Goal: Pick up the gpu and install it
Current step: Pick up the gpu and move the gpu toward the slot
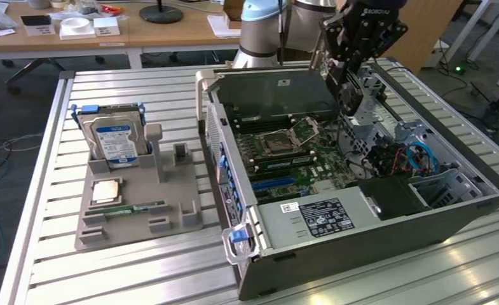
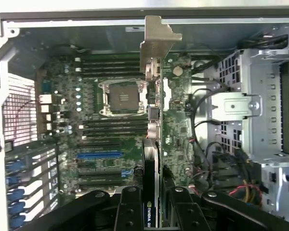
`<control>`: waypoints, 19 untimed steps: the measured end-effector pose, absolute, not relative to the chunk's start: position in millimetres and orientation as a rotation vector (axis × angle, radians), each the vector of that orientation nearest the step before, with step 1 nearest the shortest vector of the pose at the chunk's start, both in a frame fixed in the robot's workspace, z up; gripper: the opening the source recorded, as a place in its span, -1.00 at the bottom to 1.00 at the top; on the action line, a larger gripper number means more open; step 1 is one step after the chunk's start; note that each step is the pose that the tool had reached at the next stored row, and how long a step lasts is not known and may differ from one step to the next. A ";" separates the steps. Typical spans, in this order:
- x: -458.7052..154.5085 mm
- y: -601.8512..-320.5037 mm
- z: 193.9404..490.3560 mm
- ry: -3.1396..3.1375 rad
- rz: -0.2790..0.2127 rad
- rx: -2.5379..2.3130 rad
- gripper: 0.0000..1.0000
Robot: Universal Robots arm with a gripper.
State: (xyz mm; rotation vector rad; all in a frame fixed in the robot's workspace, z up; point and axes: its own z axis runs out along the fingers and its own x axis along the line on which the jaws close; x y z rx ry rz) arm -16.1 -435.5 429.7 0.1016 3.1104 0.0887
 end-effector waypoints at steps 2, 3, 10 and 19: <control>-7.4 -435.4 429.7 3.110 0.089 0.101 -0.48; -3.3 -435.3 429.7 3.110 0.089 0.101 -0.48; 25.4 -434.8 429.5 3.110 0.088 0.101 -0.48; 40.0 -434.5 429.3 3.110 0.089 0.102 -0.48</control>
